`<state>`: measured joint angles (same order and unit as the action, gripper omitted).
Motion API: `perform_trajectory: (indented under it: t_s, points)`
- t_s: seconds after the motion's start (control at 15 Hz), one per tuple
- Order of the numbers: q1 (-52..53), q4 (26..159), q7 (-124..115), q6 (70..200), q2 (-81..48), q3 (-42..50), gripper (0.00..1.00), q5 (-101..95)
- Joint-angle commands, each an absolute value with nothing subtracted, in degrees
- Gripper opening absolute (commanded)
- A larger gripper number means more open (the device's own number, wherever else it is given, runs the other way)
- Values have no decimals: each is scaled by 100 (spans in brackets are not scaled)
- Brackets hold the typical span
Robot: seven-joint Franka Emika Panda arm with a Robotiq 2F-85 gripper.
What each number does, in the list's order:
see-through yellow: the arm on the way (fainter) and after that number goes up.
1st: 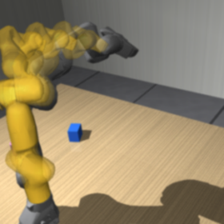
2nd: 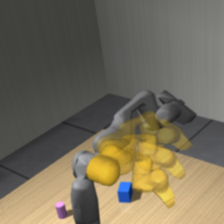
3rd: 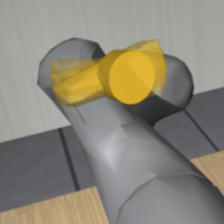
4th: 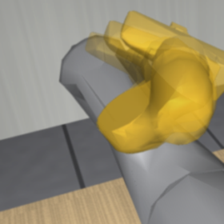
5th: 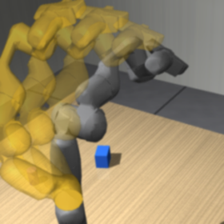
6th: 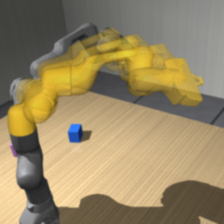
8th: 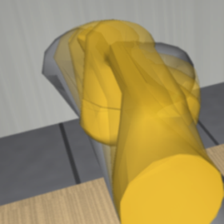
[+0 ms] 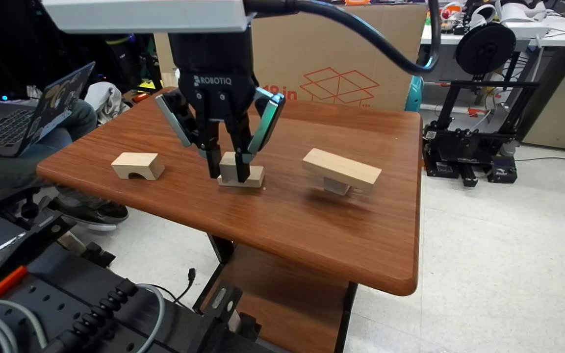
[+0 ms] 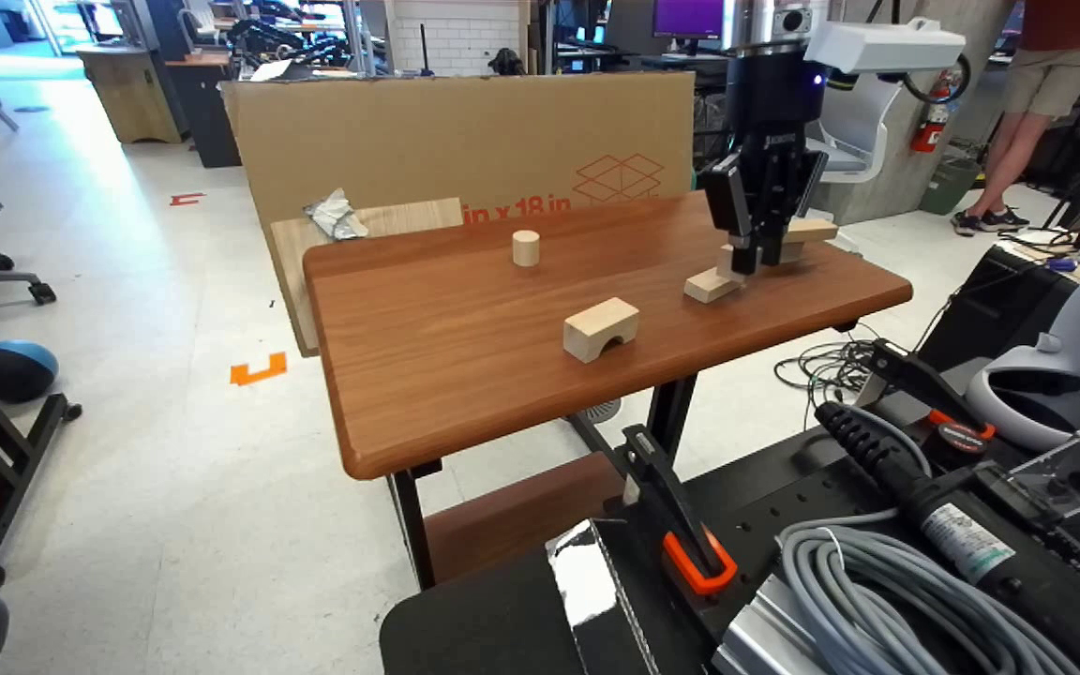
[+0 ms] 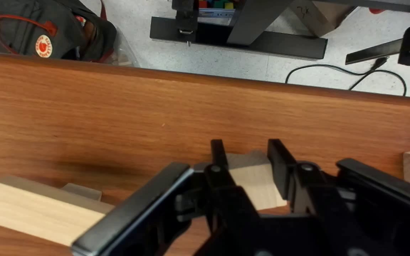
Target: Put the cube on the smaller rectangular block
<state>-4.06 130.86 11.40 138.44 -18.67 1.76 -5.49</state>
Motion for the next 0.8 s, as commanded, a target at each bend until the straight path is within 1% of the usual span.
perform_trajectory:
  t_s: [0.0, 0.73]
  points:
    - [-288, 12986, 1041, 13953, -1968, 227, 9, -849]
    - [-238, 12771, 975, 13954, -2164, 194, 9, -1025]
